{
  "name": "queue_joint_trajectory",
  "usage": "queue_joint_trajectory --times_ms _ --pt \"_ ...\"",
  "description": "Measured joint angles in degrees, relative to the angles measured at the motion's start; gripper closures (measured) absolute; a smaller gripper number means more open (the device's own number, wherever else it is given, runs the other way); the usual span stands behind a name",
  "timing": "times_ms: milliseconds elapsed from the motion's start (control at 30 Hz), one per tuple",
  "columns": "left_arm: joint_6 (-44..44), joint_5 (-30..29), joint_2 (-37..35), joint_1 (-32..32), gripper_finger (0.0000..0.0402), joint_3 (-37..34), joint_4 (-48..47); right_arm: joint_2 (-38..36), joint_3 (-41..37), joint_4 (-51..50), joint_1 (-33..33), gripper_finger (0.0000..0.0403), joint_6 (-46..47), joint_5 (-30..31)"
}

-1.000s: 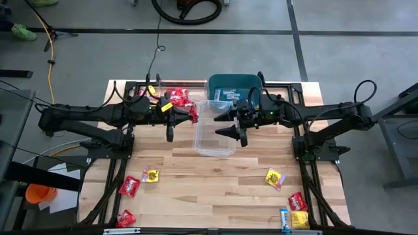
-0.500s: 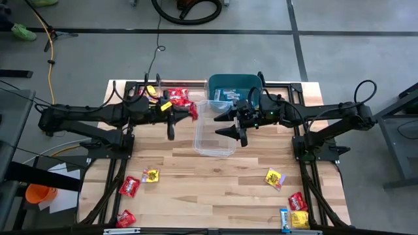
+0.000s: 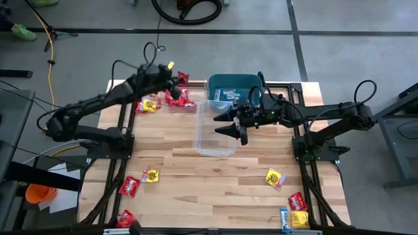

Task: Sort candy
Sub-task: Put the red candy into the transparent bin

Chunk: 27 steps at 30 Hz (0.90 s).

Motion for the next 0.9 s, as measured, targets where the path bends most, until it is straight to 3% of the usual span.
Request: queue_joint_trajectory --times_ms 167,467,700,900 --pt "-5.3 6.4 7.8 7.1 0.0401 0.0 -9.3 0.0 0.0 0.5 0.0 0.0135 3.5 0.0" --pt "-3.4 6.3 17.3 6.4 0.0387 0.0 -16.8 0.0 0.0 0.5 0.0 0.0135 3.9 0.0" --pt "-0.9 3.5 16.3 5.1 0.0316 0.0 -16.3 0.0 0.0 0.4 0.0 0.0135 3.9 0.0" --pt "-0.9 2.4 10.9 5.1 0.0244 0.0 -16.3 0.0 0.0 0.4 0.0 0.0135 3.6 0.0"
